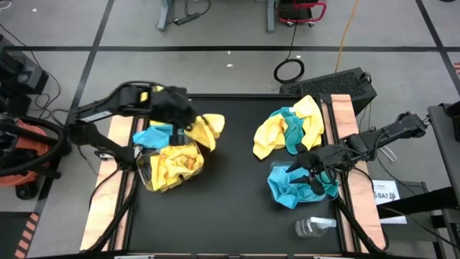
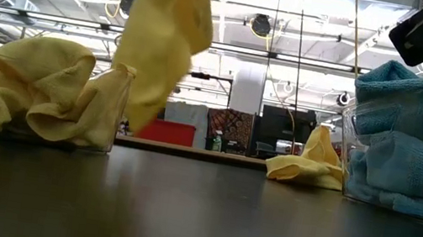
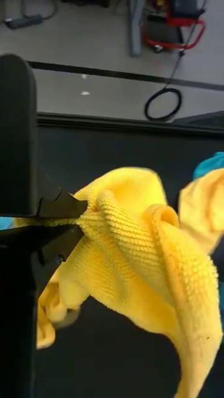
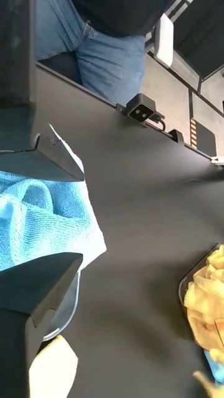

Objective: Sort microfiber towel by color & place in baskets
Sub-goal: Put the yellow microfiber towel into the left transparent bin

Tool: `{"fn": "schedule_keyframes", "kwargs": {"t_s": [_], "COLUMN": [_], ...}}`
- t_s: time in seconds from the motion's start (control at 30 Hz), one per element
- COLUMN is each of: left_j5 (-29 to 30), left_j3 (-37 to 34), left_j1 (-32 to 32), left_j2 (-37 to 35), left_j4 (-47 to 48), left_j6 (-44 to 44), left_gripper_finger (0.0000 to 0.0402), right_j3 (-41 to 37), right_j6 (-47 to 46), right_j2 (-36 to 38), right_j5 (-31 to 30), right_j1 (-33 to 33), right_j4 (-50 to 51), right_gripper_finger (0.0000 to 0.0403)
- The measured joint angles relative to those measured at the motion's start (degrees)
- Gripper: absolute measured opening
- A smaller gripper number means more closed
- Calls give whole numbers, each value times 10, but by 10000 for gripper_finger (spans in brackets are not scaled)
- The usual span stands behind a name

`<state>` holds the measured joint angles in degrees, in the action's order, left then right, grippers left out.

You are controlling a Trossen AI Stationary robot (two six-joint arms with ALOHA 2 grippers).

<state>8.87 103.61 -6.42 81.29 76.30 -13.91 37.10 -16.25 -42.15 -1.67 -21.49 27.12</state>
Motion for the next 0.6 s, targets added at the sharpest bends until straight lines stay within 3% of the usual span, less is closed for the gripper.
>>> {"fn": "schedule_keyframes", "kwargs": {"t_s": [0.37,0.6], "left_j5": [-13,-86], "left_j3": [0,0], "left_j1": [40,52], "left_j2": [-107,-167], "left_j4": [48,72], "left_j6": [51,95], "left_gripper_finger": [5,5], "right_j3": [0,0], "right_j6": [-1,-2], "right_j2": [0,0], "right_j5": [0,-18], "right_j1": [0,0], "right_j4": [-18,-21], "right_gripper_finger": [189,189]}}
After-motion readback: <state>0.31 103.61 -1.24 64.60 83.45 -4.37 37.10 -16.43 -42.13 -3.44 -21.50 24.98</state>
